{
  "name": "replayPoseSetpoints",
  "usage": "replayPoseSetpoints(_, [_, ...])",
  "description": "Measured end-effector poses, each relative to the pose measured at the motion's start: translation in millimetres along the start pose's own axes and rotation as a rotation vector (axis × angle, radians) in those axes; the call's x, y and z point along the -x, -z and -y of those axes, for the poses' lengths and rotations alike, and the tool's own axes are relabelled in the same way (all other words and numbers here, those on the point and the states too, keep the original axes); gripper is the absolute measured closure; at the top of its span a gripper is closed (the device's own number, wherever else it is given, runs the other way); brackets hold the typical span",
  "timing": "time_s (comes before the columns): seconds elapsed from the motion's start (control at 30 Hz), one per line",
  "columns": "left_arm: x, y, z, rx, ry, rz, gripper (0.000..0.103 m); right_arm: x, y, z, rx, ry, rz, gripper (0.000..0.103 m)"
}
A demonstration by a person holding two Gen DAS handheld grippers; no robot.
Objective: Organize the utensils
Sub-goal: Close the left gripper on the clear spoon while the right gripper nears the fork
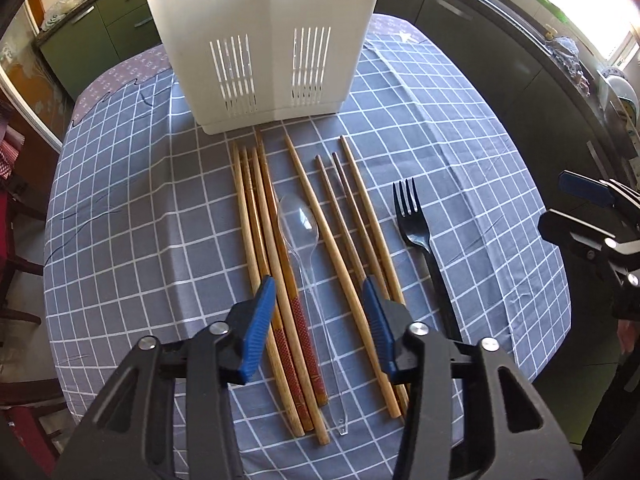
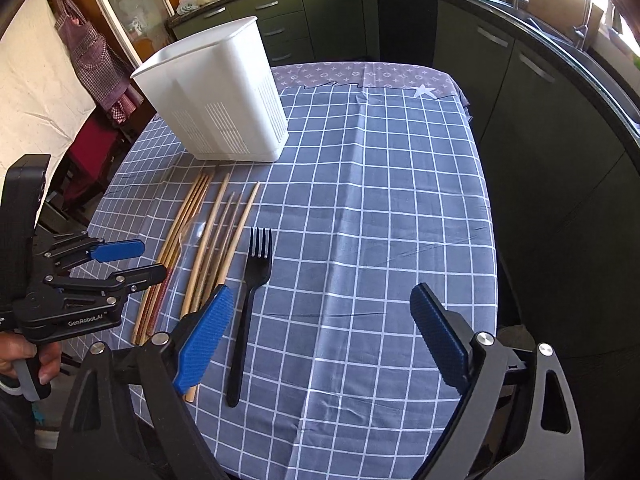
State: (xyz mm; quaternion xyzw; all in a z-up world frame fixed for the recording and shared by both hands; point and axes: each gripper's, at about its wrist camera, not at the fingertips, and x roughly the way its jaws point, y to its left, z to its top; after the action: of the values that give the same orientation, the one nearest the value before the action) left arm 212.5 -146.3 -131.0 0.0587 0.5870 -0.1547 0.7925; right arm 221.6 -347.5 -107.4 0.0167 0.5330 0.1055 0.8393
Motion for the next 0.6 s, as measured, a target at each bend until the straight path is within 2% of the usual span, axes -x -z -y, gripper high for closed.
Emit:
replayPoseSetpoints(0.2, [-18.1,-9.2,2.9,0.002,-0.016,-0.059,0.082,-2.9,6.7,-3.7,0.040,0.024,0.000,0.031])
replayPoseSetpoints(0.6, [-47.1,-21.6,10.2,-0.003,-0.057,-0.112,0.083,-3.3,9.3,-3.8,0.045,0.000,0.012,0.031])
